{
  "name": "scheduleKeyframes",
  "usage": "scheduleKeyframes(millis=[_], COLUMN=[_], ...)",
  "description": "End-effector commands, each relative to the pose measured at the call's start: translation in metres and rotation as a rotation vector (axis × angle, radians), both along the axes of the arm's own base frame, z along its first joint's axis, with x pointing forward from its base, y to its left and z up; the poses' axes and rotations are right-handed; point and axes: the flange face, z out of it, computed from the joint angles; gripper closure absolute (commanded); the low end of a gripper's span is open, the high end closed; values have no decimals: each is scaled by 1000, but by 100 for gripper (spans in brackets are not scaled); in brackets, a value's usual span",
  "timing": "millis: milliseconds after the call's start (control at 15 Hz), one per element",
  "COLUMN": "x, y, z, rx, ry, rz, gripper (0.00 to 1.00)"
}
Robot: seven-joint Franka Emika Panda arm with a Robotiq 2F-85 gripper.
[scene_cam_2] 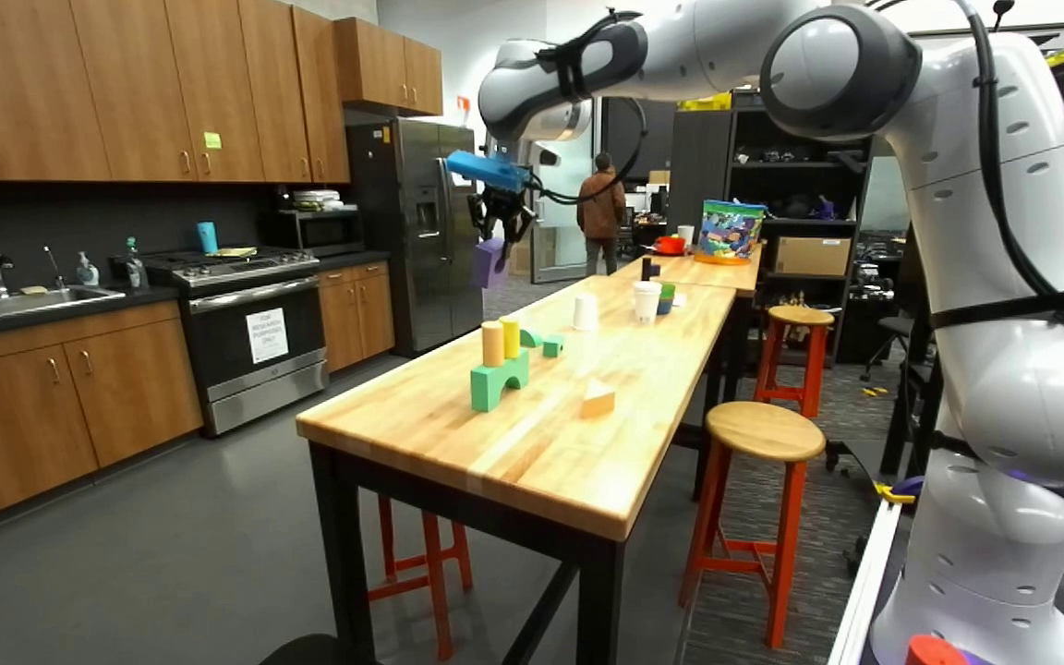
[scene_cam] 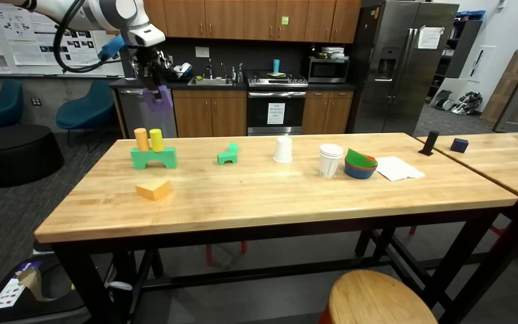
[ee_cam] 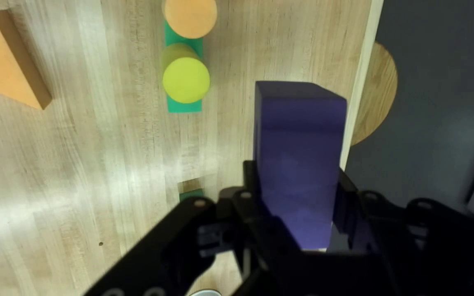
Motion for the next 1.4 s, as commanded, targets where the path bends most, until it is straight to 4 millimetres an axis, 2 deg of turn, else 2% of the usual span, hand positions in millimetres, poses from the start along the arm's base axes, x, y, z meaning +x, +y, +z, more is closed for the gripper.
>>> scheduleKeyframes(millis=[0, 333, 400, 1333], x=[-8, -8, -1, -1], y=[3, 0, 0, 0], z=[9, 11, 3, 4], rx=[10, 17, 3, 3], ry=[12, -5, 3, 2], rz=[-9, -7, -1, -1], gripper=[84, 84, 59, 59])
